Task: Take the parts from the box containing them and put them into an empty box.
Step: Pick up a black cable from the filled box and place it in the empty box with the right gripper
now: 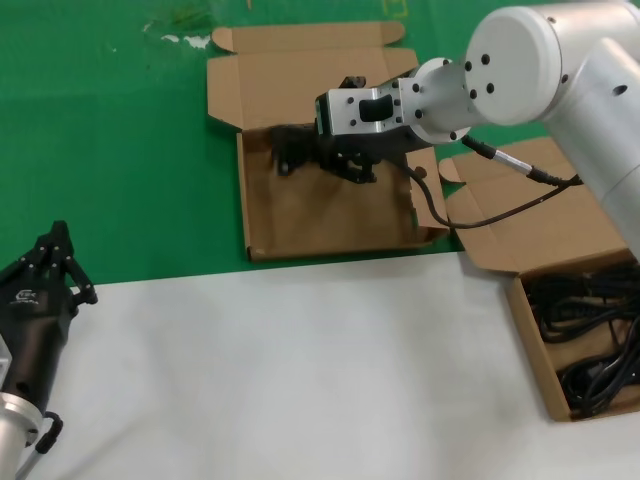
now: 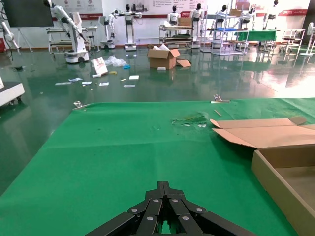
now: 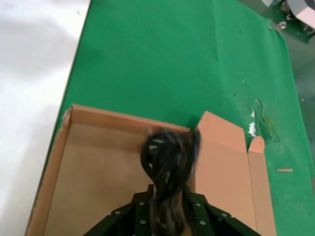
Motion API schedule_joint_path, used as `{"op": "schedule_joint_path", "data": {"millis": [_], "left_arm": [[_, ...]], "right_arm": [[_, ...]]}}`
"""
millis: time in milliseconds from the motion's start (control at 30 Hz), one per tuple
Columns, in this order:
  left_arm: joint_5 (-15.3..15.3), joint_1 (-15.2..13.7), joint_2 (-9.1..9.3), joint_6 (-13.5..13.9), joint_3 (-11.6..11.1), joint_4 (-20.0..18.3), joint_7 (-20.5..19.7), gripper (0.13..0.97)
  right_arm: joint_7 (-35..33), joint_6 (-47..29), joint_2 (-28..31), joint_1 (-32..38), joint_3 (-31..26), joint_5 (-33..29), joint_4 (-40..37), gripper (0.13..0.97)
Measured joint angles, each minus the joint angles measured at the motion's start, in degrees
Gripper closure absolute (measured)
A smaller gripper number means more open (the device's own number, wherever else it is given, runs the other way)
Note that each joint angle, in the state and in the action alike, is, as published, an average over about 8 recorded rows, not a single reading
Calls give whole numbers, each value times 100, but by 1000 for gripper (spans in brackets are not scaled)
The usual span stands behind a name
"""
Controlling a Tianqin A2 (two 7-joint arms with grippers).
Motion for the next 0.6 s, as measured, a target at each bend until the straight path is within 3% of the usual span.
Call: {"op": "schedule_joint_path", "data": {"millis": [167, 467, 600], "left_arm": [[0, 0, 0, 0, 0, 0, 0, 957], [0, 0, 0, 0, 0, 0, 0, 957], [0, 0, 0, 0, 0, 0, 0, 957]], "right_arm": [[24, -5, 87, -91, 52, 22, 136, 841], [475, -187, 692, -554, 421, 188, 1201, 729], [819, -197, 1027, -924, 724, 331, 1860, 640]]}}
